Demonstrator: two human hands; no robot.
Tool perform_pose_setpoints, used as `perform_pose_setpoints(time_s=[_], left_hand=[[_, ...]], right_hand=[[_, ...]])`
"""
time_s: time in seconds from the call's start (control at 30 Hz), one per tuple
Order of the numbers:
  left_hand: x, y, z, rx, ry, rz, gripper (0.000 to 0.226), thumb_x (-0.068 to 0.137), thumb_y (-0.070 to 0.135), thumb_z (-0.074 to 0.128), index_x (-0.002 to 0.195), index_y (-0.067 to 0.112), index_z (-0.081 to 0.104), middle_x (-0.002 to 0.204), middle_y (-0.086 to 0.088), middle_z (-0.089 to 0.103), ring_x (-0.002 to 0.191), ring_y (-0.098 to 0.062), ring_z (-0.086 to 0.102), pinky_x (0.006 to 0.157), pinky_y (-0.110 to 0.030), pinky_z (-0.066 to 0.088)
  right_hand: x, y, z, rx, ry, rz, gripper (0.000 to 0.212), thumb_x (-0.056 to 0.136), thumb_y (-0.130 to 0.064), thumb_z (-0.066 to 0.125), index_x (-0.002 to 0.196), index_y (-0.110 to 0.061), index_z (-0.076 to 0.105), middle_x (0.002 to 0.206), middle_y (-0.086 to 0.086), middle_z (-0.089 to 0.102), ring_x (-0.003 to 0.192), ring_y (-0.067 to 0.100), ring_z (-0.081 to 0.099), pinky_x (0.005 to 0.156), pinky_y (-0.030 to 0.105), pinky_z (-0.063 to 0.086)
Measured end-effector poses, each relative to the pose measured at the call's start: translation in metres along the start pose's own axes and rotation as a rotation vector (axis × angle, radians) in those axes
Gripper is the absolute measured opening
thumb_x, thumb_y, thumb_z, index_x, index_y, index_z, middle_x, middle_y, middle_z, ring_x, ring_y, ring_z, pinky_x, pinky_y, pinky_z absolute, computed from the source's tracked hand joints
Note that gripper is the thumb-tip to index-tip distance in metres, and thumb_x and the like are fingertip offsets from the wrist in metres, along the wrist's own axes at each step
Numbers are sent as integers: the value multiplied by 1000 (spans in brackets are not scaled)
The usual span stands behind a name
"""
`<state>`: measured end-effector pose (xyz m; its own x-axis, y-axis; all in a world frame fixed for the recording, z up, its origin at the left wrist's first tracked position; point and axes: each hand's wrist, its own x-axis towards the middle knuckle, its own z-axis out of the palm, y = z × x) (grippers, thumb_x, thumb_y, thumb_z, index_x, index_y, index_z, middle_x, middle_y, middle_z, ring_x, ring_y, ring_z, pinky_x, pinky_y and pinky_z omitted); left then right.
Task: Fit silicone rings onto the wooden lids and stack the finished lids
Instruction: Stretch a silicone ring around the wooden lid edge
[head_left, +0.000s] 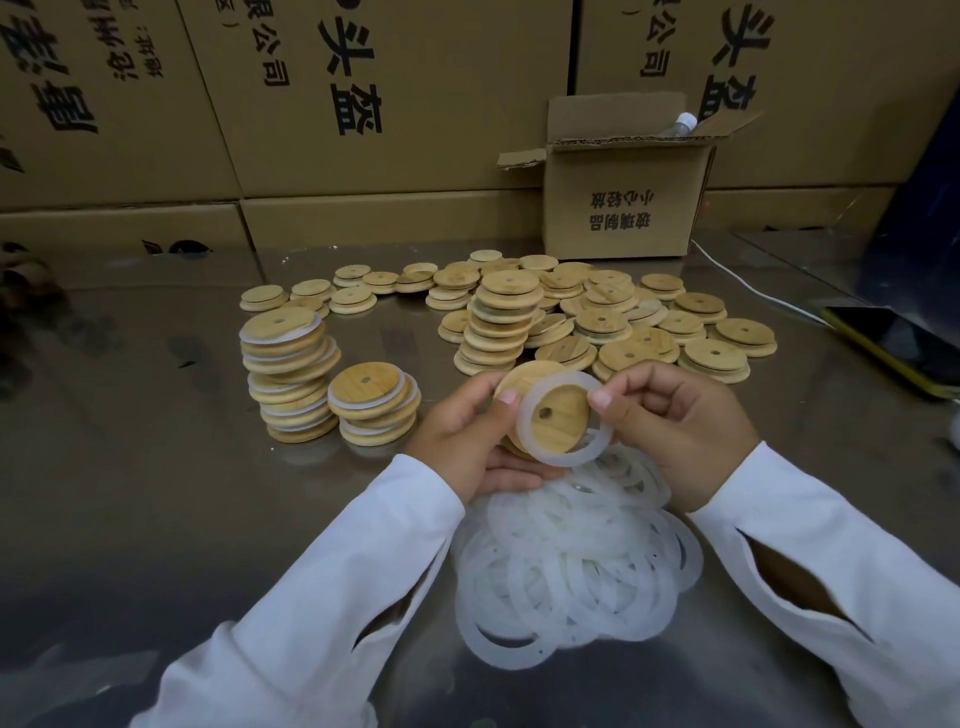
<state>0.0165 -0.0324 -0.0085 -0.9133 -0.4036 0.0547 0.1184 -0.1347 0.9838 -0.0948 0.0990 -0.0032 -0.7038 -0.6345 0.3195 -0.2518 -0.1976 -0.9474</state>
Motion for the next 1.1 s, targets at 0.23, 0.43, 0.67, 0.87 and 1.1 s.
perform_pose_setpoints(time_s=[0.23, 0.43, 0.67, 0.87, 1.1], left_hand=[[-2, -3, 4, 85, 5, 69, 26, 76, 42, 53, 95, 27, 63, 82, 0, 70, 71, -19, 70, 57, -23, 56], [-4, -5, 5, 159, -31, 128, 13, 84, 28, 53, 95, 27, 61, 73, 9, 70, 66, -13, 68, 58, -21, 54], [-5, -1, 7, 202, -61, 121, 15, 92, 24, 45, 96, 28, 59, 79, 3, 67, 64, -12, 67, 59, -20, 53], [-6, -1, 8, 215, -58, 112, 18, 94, 25, 43, 93, 30, 60, 75, 6, 68, 65, -12, 67, 61, -21, 53], [-6, -2, 9, 228, -37, 133, 18, 92, 26, 44, 94, 28, 61, 74, 4, 67, 62, -12, 66, 59, -21, 53]], right_hand=[[-3, -1, 9, -30, 73, 21, 8, 75, -8, 69, 68, -9, 65, 53, 0, 63, 47, 6, 56, 51, 16, 47], [-6, -6, 11, -65, 119, -68, 9, 72, -9, 71, 67, -12, 64, 57, -1, 62, 54, 6, 56, 54, 17, 48], [-10, -8, 15, -310, 208, -223, 10, 72, -16, 71, 67, -19, 63, 65, -7, 59, 66, 2, 54, 63, 10, 41], [-11, -10, 15, -312, 201, -218, 8, 71, -19, 70, 69, -20, 63, 67, -7, 61, 67, 3, 55, 66, 12, 44], [-12, -11, 13, -316, 205, -246, 10, 72, -14, 72, 69, -19, 64, 68, -8, 63, 67, 3, 56, 68, 11, 44]])
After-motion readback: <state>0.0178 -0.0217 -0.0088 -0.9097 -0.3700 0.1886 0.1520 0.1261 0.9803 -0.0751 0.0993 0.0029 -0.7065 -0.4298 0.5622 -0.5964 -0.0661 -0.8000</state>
